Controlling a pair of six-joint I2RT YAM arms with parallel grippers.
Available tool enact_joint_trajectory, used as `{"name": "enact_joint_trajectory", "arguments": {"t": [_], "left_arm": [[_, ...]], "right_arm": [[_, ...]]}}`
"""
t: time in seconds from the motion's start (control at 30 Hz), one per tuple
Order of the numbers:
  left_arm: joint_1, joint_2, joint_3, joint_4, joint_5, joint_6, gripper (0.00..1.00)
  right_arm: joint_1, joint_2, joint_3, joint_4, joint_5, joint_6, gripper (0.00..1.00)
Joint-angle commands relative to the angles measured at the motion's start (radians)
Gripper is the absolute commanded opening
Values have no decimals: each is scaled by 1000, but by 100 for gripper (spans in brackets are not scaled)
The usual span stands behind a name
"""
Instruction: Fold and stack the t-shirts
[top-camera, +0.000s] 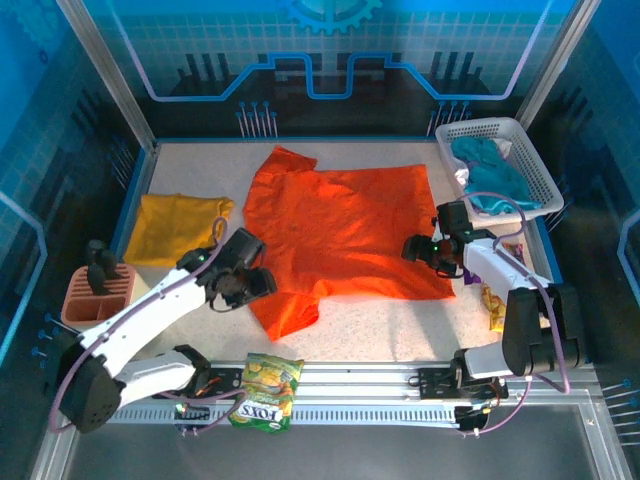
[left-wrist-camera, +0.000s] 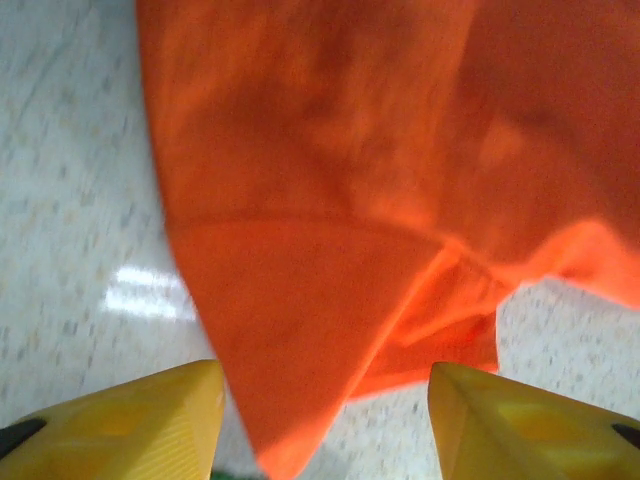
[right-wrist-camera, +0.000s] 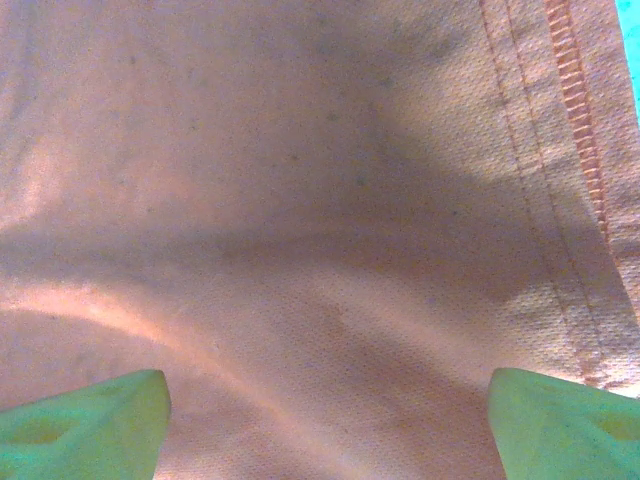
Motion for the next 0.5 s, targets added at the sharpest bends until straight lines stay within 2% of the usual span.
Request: {"name": "enact_joint_trajectory", "arguments": {"t": [0.0, 0.13, 0.23, 0.37, 0.47], "left_arm": [[56, 142, 39, 152, 49, 134, 56], [78, 337, 89, 240, 39, 192, 55], [118, 468, 109, 263, 53, 227, 53], [193, 548, 89, 264, 14, 266, 51], [232, 558, 89, 271, 11, 287, 51]], "right_arm": [[-15, 36, -34, -21, -18, 2, 83], [-39, 55, -64, -6, -11, 13, 84], [-116, 96, -71, -1, -88, 19, 84], [-180, 131, -60, -19, -99, 6, 80], [-184, 112, -52, -30, -63, 10, 81]]}}
